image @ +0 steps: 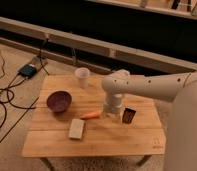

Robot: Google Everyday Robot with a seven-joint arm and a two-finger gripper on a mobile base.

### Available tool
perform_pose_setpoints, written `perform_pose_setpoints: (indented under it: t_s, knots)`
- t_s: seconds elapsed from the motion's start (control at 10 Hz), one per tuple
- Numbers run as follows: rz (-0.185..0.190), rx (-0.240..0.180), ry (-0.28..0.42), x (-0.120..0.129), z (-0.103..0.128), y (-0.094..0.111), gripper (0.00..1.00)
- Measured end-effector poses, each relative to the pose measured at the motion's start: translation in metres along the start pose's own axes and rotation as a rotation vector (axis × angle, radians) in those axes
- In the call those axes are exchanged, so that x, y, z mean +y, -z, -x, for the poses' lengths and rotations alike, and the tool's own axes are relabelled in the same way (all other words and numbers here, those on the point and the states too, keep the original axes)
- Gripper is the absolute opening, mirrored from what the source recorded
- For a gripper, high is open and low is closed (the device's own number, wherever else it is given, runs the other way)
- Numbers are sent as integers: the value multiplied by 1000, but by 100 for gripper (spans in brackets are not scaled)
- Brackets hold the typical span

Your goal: Knock the eraser over

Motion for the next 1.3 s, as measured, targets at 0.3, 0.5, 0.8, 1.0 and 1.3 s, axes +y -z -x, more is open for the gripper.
perform_pose_setpoints:
  t_s: [0.3, 0.5, 0.8, 1.0, 1.3]
  knots:
    - [-9, -41, -43, -25, 28, -8, 65]
    - [-19, -73, -46, -34, 52, -2, 65]
    - [-40, -118, -11, -30, 85, 15, 65]
    - [-37, -125, 18, -21, 92, 23, 65]
    - [11, -87, 80, 6, 76, 31, 65]
